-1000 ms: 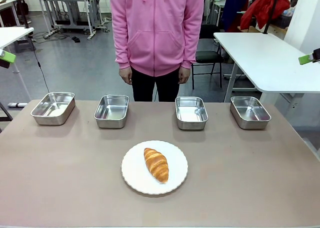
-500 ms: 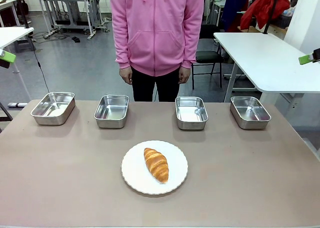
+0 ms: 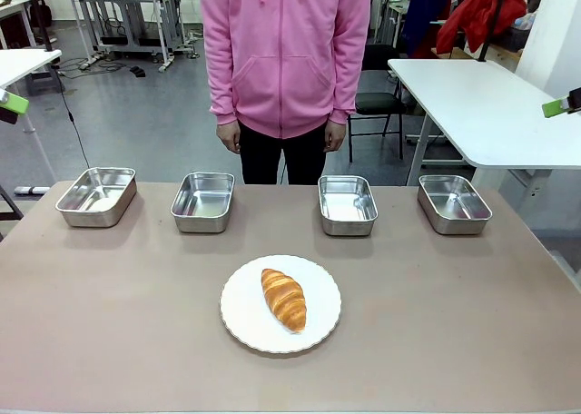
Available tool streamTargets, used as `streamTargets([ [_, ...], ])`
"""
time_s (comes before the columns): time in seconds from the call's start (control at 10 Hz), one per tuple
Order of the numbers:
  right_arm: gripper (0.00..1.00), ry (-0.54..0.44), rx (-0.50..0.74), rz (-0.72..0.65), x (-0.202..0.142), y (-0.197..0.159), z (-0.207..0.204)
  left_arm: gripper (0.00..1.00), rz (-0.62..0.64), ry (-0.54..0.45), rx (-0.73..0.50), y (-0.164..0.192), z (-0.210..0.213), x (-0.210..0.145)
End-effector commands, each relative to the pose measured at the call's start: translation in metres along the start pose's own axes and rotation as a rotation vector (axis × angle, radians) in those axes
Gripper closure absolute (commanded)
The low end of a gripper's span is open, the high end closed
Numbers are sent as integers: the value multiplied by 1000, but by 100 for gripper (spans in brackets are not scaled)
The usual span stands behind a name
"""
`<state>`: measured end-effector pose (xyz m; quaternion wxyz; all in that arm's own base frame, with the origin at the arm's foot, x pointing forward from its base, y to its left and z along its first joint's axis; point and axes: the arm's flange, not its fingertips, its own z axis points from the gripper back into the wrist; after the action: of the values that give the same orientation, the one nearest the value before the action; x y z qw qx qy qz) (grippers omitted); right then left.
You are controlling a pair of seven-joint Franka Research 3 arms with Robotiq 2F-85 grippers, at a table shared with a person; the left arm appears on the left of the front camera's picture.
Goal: Place the bread in the container.
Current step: Place the Butter Roll into the Airtight Container indicated by the human.
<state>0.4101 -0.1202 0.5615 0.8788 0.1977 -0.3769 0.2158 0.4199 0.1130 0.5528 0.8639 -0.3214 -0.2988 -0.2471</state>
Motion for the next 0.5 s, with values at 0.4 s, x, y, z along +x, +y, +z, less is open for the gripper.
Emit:
streamTargets([
  [0.4, 0, -17, 10, 1, 0, 0, -1, 0, -6, -3, -7, -1, 2, -1],
])
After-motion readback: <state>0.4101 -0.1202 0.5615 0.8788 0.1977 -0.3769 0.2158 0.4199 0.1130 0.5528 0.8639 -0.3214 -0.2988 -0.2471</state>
